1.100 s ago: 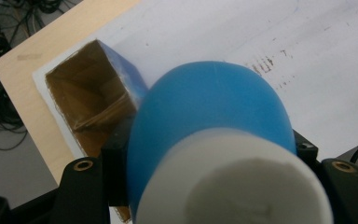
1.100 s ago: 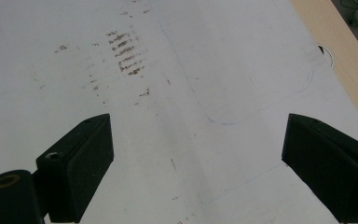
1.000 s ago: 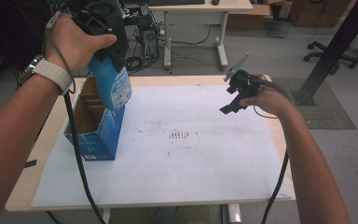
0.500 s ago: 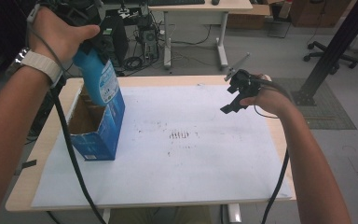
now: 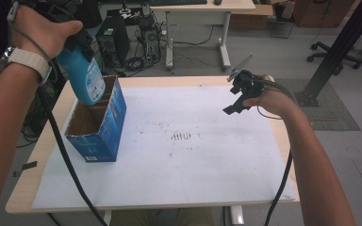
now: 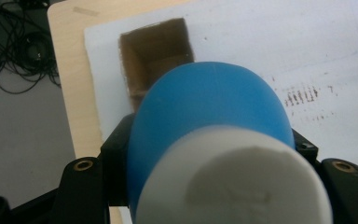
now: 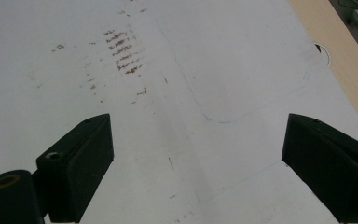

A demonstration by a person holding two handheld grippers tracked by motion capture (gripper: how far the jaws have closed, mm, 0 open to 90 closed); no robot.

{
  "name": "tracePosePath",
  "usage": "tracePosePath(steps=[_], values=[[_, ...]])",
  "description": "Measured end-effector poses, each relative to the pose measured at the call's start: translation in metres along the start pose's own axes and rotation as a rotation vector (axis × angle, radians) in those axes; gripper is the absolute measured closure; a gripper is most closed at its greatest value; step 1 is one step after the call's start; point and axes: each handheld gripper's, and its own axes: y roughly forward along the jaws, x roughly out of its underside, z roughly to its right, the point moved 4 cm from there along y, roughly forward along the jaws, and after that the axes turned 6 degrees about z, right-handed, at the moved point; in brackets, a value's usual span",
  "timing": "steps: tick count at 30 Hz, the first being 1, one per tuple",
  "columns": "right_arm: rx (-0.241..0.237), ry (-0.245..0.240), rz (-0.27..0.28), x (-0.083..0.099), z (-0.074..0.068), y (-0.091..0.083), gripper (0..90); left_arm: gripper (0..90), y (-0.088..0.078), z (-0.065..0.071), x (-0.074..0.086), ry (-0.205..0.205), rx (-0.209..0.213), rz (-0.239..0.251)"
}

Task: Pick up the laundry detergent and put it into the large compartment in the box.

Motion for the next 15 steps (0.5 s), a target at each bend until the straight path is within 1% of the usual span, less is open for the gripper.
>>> tracePosePath(steps=[5, 11, 15], values=[[0.0, 0.0, 0.0, 0.0, 0.0, 0.0, 9.1, 37.9, 0.003, -0.009, 0.003, -0.019, -0.018, -0.002], [0.004, 0.003, 0.005, 0.0, 0.001, -0.001, 9.0, 37.9, 0.011, -0.018, 0.007, -0.044, -0.013, -0.007], [0.006, 0.005, 0.003, 0.001, 0.001, -0.002, 9.1, 37.9, 0.015, -0.021, 0.009, -0.054, -0.022, -0.006]])
